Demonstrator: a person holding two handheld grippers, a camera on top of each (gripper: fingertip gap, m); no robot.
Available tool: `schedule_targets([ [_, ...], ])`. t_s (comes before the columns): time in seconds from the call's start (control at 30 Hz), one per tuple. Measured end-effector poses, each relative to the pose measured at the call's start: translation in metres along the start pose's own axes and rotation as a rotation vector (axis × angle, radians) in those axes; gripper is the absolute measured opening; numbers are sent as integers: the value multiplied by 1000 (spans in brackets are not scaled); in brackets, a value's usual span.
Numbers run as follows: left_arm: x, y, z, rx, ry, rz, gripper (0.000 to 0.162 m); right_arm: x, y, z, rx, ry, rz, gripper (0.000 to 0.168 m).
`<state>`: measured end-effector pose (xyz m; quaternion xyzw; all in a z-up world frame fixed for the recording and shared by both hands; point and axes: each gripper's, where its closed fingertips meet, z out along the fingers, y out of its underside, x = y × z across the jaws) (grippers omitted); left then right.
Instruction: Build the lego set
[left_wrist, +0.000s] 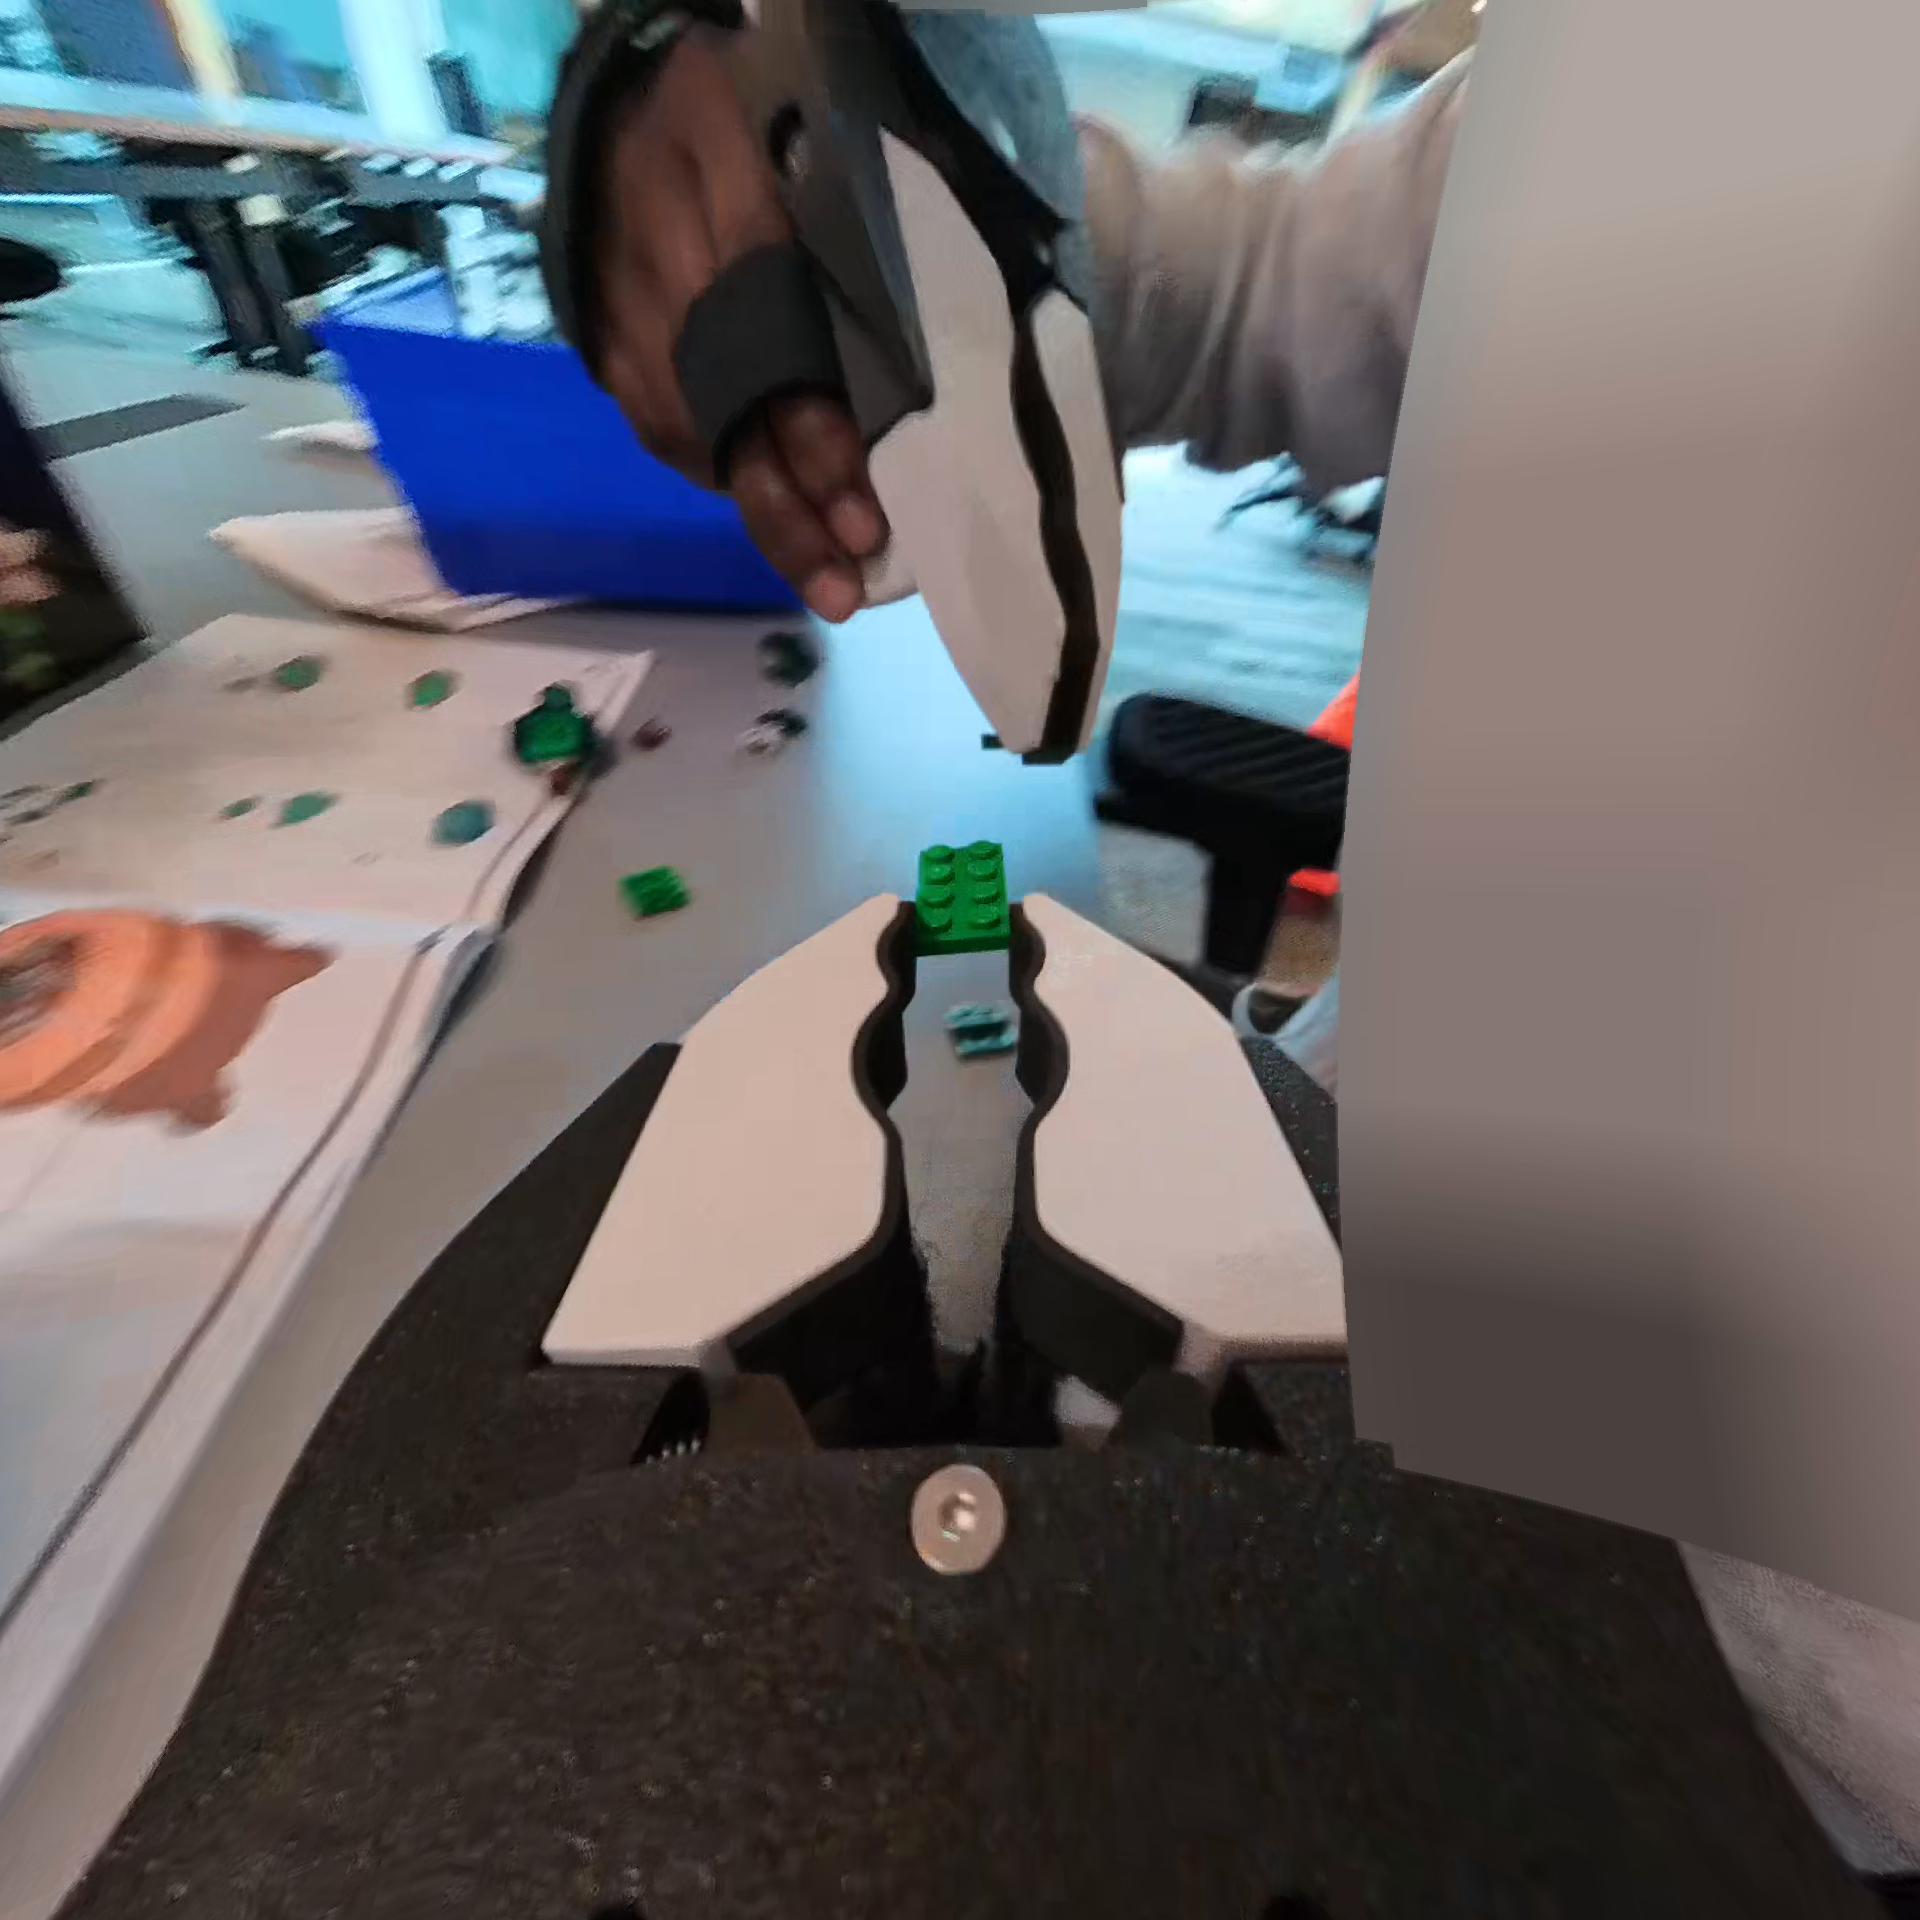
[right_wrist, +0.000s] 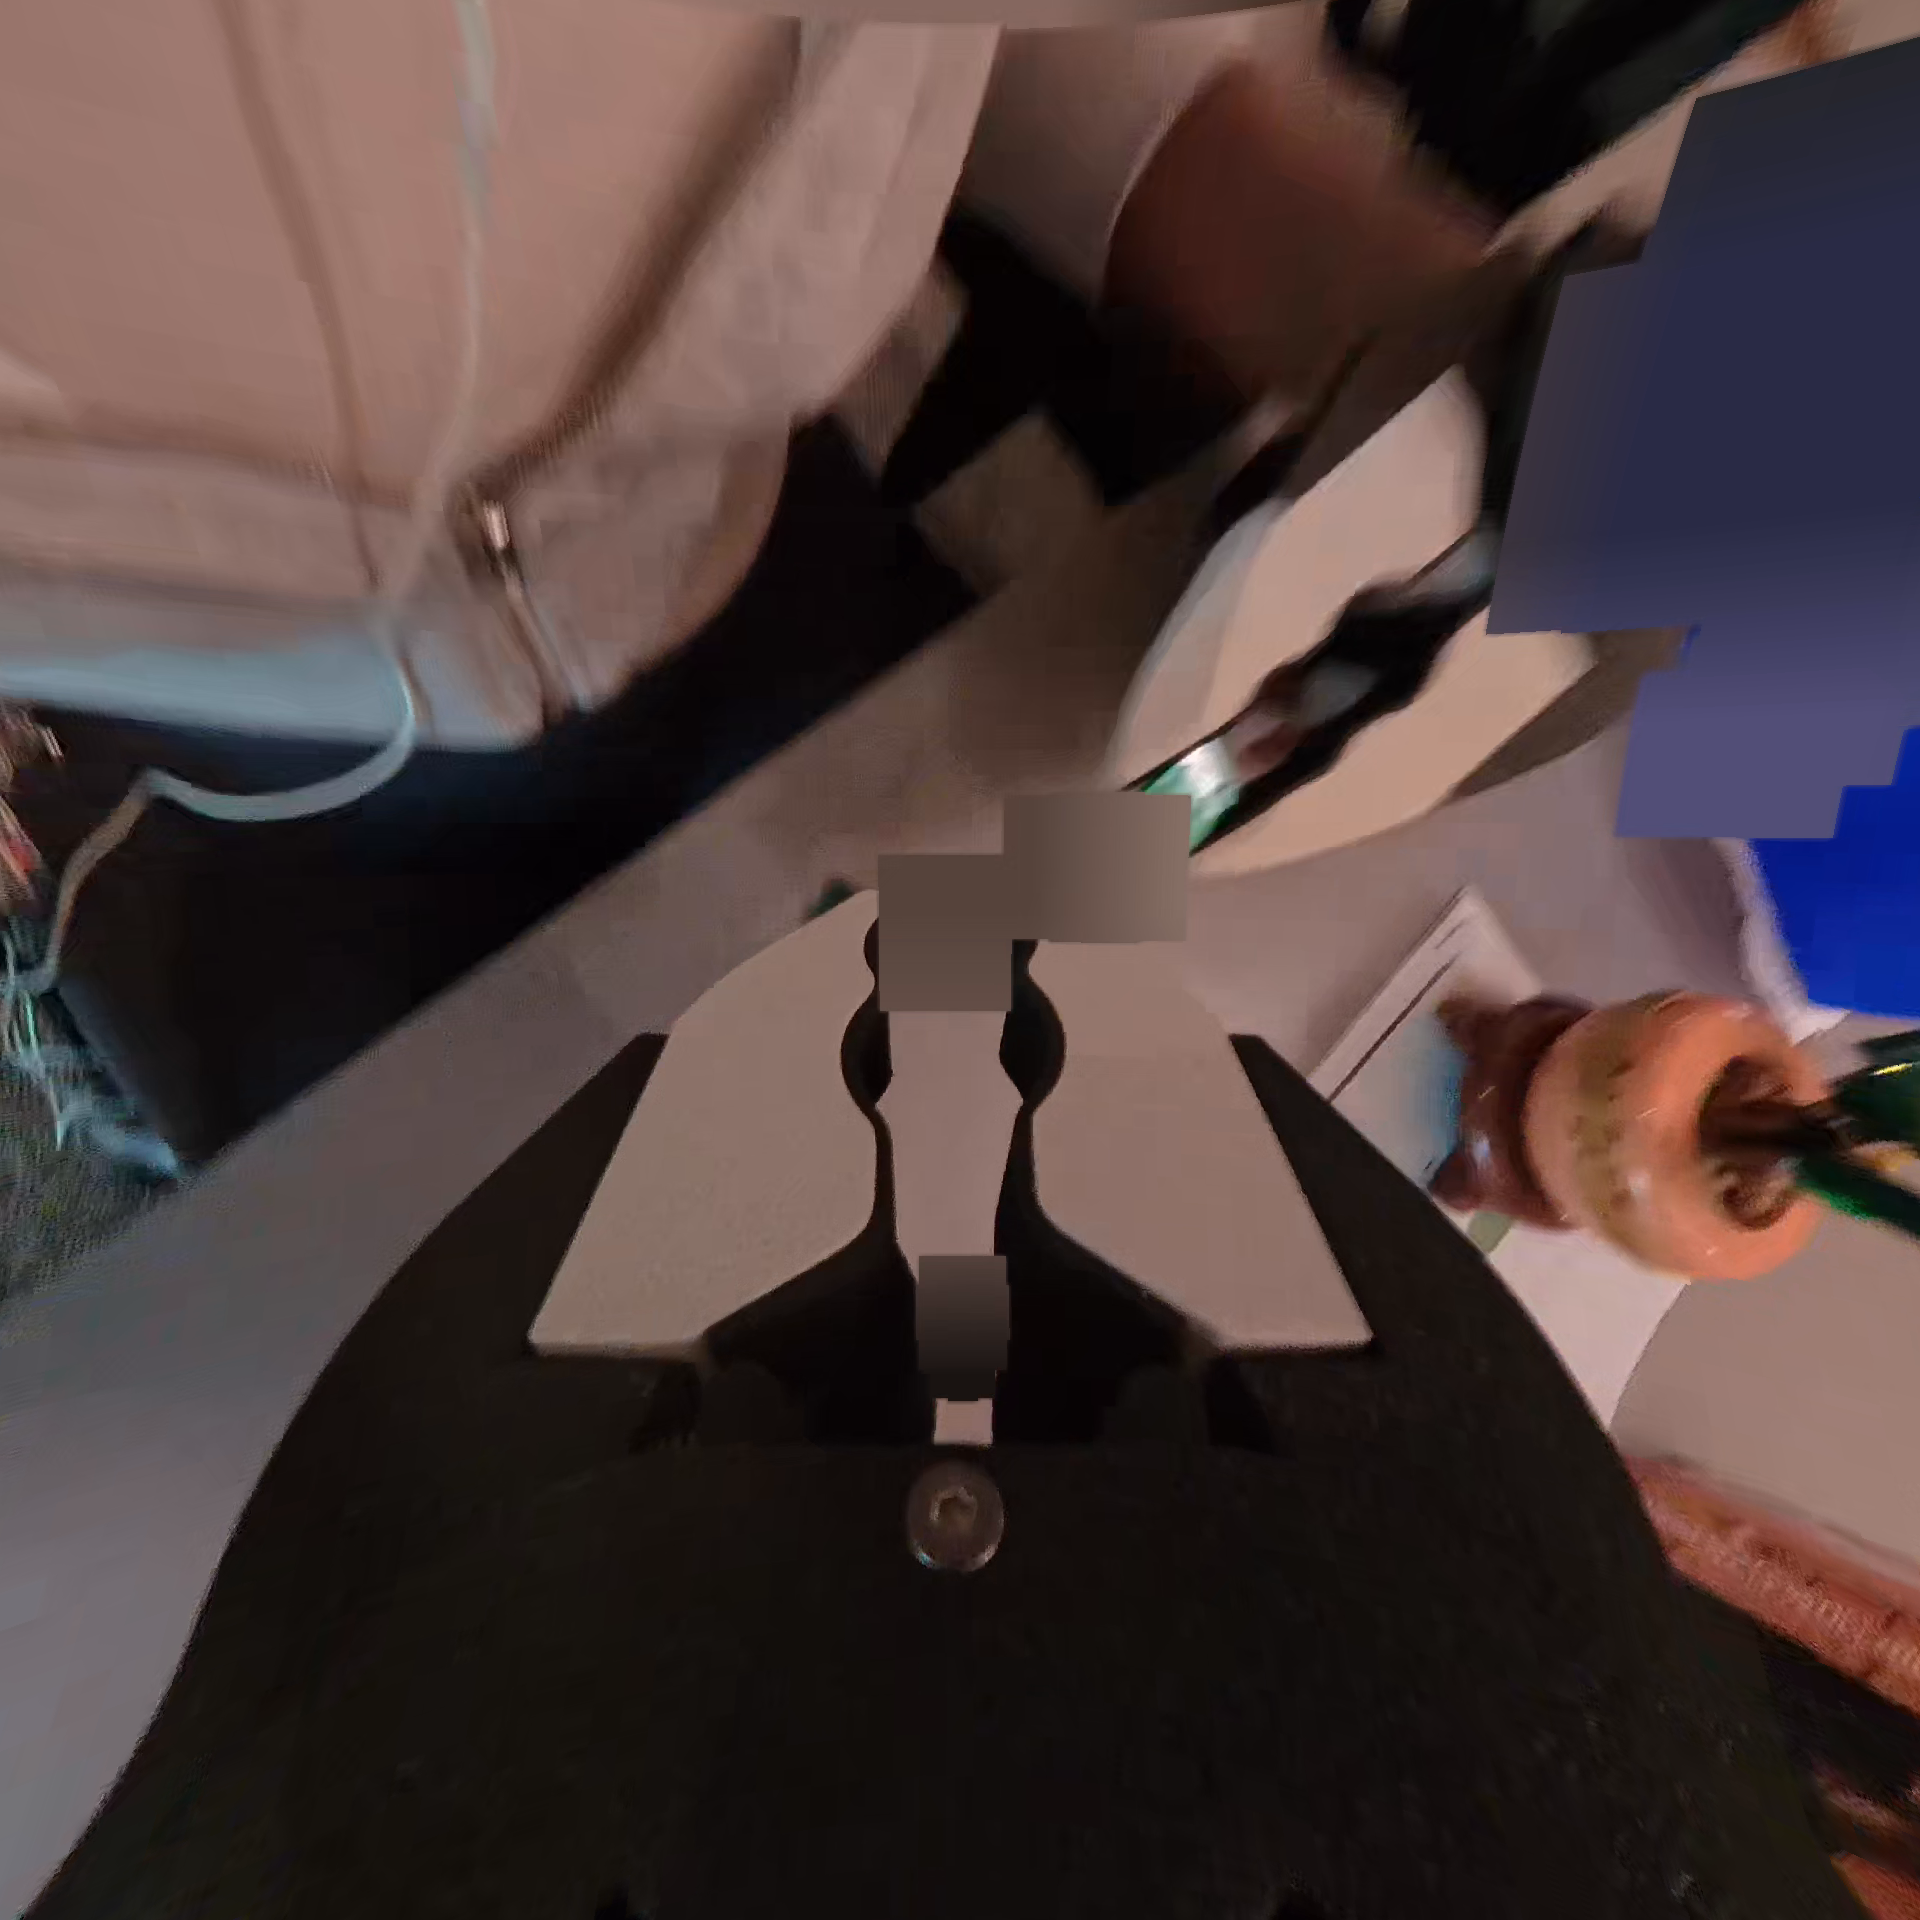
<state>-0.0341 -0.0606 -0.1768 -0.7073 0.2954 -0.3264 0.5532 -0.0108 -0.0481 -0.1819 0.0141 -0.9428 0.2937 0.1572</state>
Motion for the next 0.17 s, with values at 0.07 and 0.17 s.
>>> schedule_targets([
  [0.07, -15, 3, -15, -18, -100, 13, 16, -10, 32, 18, -130, -23, -49, 16],
  [0.17, -23, 0, -30, 24, -153, -8, 16, -19, 55, 36, -181, -62, -94, 16],
])
